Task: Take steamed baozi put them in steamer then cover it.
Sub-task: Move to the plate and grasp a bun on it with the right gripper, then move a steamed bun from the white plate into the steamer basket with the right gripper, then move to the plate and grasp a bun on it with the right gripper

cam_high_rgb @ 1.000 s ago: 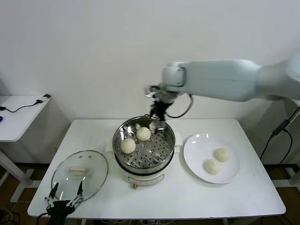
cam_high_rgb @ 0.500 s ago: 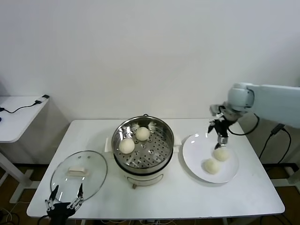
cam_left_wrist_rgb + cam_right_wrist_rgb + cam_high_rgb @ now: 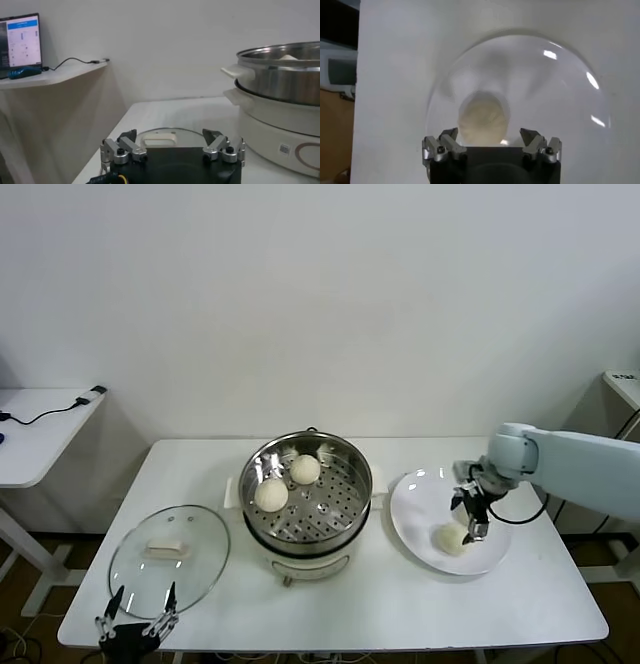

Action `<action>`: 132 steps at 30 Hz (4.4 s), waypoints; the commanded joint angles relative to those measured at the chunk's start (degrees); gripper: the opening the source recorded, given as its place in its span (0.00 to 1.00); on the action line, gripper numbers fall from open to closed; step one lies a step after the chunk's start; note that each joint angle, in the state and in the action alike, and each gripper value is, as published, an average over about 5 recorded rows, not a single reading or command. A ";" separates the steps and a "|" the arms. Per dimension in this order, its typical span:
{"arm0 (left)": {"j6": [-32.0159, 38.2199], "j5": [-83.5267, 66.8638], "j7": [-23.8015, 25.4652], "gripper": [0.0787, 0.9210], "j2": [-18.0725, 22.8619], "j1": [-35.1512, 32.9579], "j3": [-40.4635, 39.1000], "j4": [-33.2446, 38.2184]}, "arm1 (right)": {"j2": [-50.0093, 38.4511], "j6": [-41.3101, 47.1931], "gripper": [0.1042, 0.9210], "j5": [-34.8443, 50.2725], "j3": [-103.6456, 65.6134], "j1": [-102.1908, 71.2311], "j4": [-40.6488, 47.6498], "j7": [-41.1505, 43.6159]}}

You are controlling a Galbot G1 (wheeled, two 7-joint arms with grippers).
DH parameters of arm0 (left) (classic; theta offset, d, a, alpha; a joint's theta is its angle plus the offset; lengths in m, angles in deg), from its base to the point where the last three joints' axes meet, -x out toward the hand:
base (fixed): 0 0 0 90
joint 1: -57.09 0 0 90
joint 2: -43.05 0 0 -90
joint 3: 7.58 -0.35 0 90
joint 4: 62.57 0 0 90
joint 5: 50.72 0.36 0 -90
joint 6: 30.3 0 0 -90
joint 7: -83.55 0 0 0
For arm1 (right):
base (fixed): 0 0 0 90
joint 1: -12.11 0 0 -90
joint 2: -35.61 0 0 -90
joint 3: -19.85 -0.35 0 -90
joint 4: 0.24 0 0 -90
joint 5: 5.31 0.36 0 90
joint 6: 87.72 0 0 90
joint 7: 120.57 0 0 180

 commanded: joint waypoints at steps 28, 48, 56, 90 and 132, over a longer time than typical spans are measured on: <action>0.01 0.19 -0.19 0.88 0.13 -0.08 -0.34 0.55 | 5.54 -6.33 0.66 2.91 10.22 25.94 -3.66 6.48; -0.73 0.64 0.09 0.88 -0.38 0.00 -0.62 1.72 | 35.13 -39.17 0.66 -19.43 0.67 26.81 -20.52 6.82; -0.74 0.51 0.05 0.88 -0.13 -0.27 -0.44 2.12 | 37.98 -39.12 0.66 -30.52 1.12 16.92 -14.55 1.19; -0.54 0.16 0.11 0.88 0.02 -0.58 -0.44 3.32 | 15.16 -25.55 0.88 4.66 13.73 35.22 -2.01 14.16; -0.43 1.07 0.31 0.88 1.09 -0.81 -0.38 1.77 | 3.42 -5.59 0.88 -9.30 -11.32 -11.27 19.52 2.16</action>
